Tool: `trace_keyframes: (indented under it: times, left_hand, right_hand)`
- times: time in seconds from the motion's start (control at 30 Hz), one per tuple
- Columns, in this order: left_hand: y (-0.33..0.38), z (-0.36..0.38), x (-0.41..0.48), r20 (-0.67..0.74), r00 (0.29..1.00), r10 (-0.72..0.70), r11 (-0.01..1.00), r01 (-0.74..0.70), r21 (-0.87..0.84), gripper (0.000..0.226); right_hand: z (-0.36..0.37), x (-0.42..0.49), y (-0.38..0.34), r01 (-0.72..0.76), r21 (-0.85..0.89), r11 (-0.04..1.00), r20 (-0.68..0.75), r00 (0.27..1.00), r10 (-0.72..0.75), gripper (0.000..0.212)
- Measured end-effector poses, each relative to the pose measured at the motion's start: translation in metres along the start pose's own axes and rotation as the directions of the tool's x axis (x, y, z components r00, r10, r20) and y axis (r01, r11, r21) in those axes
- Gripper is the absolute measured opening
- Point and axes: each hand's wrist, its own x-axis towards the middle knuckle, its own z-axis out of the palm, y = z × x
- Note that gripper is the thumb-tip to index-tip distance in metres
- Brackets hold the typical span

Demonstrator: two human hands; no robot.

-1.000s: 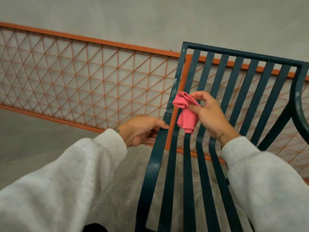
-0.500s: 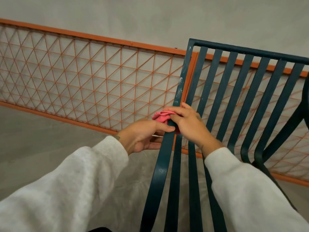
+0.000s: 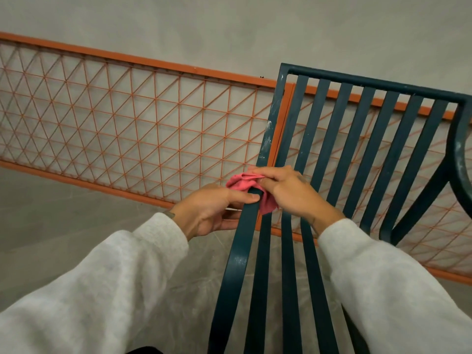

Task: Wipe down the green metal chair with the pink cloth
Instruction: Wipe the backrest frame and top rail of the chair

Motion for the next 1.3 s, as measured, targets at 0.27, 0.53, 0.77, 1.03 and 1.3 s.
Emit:
trace_keyframes:
  times: [0.27, 0.53, 0.77, 1.03, 1.3]
  left_hand:
    - [0.003, 0.007, -0.006, -0.055, 0.998, 0.030, 0.999, -0.028, 0.030, 0.033]
    - [0.002, 0.008, -0.008, -0.051, 0.997, 0.066, 0.996, -0.063, 0.059, 0.028]
    - [0.006, 0.010, -0.010, -0.055, 0.998, 0.043, 0.995, -0.038, 0.088, 0.018]
    - [0.007, 0.004, -0.008, 0.012, 1.000, 0.020, 0.992, -0.021, 0.128, 0.018]
    - [0.021, -0.007, -0.010, 0.177, 0.983, -0.047, 0.964, -0.001, 0.265, 0.033]
  right_hand:
    - [-0.004, 0.002, -0.012, -0.029, 0.076, 0.997, -0.070, 0.997, 0.034, 0.031]
    - [0.002, -0.033, -0.010, 0.024, 0.219, 0.975, 0.025, 0.999, -0.030, 0.032]
    - [-0.006, -0.004, -0.006, -0.033, 0.172, 0.985, -0.077, 0.996, 0.047, 0.030]
    - [0.008, -0.037, -0.009, 0.031, 0.260, 0.965, -0.075, 0.997, -0.012, 0.034]
    - [0.014, -0.078, -0.006, 0.037, 0.384, 0.922, -0.130, 0.991, 0.014, 0.035]
